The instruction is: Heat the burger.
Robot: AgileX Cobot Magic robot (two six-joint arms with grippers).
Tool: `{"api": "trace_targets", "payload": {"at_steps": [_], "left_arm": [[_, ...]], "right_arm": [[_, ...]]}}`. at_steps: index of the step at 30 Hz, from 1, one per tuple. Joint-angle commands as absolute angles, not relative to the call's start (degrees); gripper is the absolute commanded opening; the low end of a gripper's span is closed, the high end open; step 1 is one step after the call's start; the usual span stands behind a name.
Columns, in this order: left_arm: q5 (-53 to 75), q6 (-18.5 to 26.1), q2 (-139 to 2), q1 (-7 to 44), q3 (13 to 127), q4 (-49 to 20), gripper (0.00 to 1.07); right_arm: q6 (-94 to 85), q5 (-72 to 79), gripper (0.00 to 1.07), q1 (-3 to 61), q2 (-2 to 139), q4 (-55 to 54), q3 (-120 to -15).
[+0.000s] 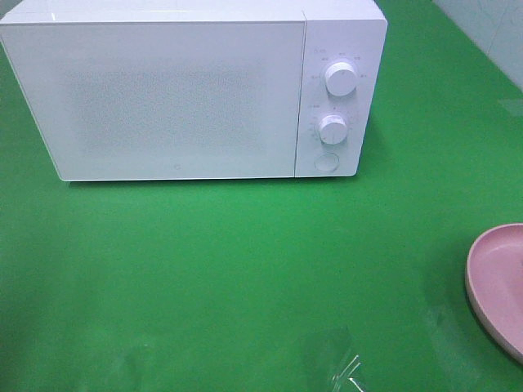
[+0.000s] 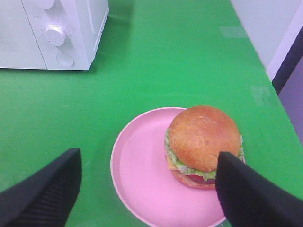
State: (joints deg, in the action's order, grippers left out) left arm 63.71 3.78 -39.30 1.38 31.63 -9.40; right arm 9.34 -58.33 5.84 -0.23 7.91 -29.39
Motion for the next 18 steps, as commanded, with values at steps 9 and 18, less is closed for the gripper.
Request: {"api": "trace_targets", "payload": {"at_steps": [9,18], "left_arm": [[59.5,3.7,-26.0,1.3,28.5,-8.7,0.99],[59.7,3.8,-16.0,1.3,28.5,-7.2,0.99]], "right_arm": [[8.6,-57.7,0.75,5.4,-1.7,7.9,-29.0],[8.6,-57.7,0.75,5.4,-1.7,7.9,-29.0]]}}
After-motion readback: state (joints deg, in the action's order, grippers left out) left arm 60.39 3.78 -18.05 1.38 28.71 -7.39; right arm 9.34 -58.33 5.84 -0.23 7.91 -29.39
